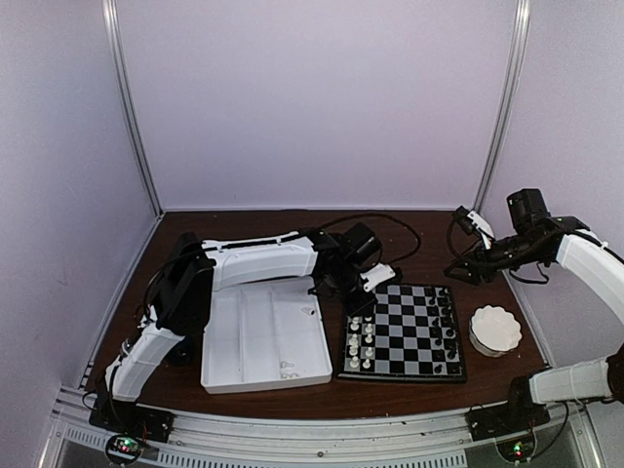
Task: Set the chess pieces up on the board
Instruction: Place the pawn on d2, then adjust the queen at d1.
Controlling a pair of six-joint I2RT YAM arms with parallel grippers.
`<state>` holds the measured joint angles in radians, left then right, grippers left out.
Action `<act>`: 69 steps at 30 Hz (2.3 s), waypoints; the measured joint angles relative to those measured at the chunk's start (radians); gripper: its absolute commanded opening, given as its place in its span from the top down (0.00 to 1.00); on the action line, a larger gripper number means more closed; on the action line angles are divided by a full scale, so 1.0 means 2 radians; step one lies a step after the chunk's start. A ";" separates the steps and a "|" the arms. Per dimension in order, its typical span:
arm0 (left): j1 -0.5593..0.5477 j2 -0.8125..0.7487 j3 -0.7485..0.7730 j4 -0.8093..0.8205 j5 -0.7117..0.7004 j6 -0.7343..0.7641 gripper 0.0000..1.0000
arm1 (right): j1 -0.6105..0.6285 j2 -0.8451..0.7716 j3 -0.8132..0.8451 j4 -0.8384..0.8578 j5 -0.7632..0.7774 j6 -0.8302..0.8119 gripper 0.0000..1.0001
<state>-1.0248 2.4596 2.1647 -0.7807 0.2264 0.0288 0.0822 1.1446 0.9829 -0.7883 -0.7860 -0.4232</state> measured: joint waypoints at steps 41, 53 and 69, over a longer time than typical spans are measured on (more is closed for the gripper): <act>0.047 -0.099 -0.057 -0.001 0.014 -0.162 0.64 | 0.000 0.000 0.000 0.000 -0.002 -0.001 0.46; 0.043 -0.064 -0.057 0.000 0.068 -0.164 0.64 | 0.000 0.000 0.000 0.000 -0.003 -0.004 0.46; 0.043 -0.052 -0.057 0.000 0.080 -0.158 0.70 | 0.000 0.000 0.000 0.000 -0.003 -0.008 0.47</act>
<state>-0.9386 2.3554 2.0514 -0.7803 0.3866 -0.2867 0.0822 1.1446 0.9829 -0.7891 -0.7925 -0.4389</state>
